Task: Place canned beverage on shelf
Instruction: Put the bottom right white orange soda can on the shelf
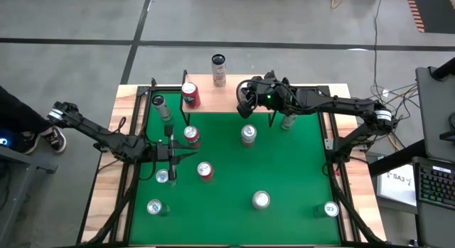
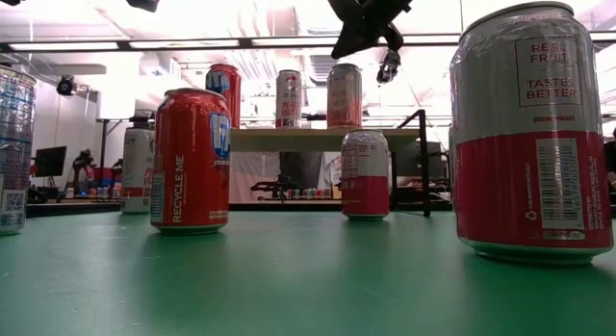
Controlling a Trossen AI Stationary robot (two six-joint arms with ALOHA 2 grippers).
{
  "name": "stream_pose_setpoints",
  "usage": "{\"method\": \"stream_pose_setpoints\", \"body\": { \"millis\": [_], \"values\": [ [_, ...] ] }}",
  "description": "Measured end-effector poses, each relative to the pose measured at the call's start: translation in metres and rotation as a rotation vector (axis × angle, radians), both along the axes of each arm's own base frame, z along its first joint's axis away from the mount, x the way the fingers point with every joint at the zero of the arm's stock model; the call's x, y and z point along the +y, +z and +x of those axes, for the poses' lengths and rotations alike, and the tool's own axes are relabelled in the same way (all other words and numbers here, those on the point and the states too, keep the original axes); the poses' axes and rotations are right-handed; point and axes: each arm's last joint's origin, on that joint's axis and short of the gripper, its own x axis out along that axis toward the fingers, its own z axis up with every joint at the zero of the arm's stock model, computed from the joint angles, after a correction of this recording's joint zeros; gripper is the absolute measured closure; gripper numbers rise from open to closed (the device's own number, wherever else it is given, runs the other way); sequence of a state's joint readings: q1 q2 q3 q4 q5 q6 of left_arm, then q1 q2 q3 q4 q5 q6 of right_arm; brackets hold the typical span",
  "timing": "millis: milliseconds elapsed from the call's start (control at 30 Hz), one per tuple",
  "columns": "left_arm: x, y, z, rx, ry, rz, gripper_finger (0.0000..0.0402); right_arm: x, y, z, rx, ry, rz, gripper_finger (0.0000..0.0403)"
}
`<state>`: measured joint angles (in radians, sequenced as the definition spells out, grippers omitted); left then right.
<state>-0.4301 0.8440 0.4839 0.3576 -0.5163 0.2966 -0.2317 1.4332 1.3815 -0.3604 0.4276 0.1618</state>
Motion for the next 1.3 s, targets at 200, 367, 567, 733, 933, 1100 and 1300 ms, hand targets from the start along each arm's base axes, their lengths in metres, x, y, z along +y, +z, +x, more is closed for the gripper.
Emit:
{"method": "stream_pose_setpoints", "body": {
  "millis": [200, 367, 567, 733, 933, 1100, 1300],
  "values": [
    [0.0, 0.0, 0.0, 0.0, 0.0, 0.0, 0.0364, -0.003, -0.007, 0.004, 0.024, -0.076, -0.022, 0.039],
    [0.0, 0.0, 0.0, 0.0, 0.0, 0.001, 0.0364, -0.005, -0.015, 0.01, 0.034, -0.084, -0.019, 0.039],
    [0.0, 0.0, 0.0, 0.0, 0.0, 0.001, 0.0364, -0.002, -0.013, 0.011, 0.035, -0.064, -0.017, 0.039],
    [0.0, 0.0, 0.0, 0.0, 0.0, 0.001, 0.0364, 0.0, -0.008, 0.005, 0.039, -0.049, -0.019, 0.039],
    [0.0, 0.0, 0.0, 0.0, 0.0, 0.001, 0.0364, 0.001, -0.005, 0.001, 0.04, -0.041, -0.025, 0.039],
    [0.0, 0.0, 0.0, 0.001, 0.0, 0.001, 0.0364, 0.001, -0.005, 0.001, 0.047, -0.044, -0.025, 0.039],
    [0.0, 0.0, 0.0, 0.001, 0.0, 0.001, 0.0364, 0.001, 0.003, -0.002, 0.005, -0.045, -0.051, 0.039]
  ]
}}
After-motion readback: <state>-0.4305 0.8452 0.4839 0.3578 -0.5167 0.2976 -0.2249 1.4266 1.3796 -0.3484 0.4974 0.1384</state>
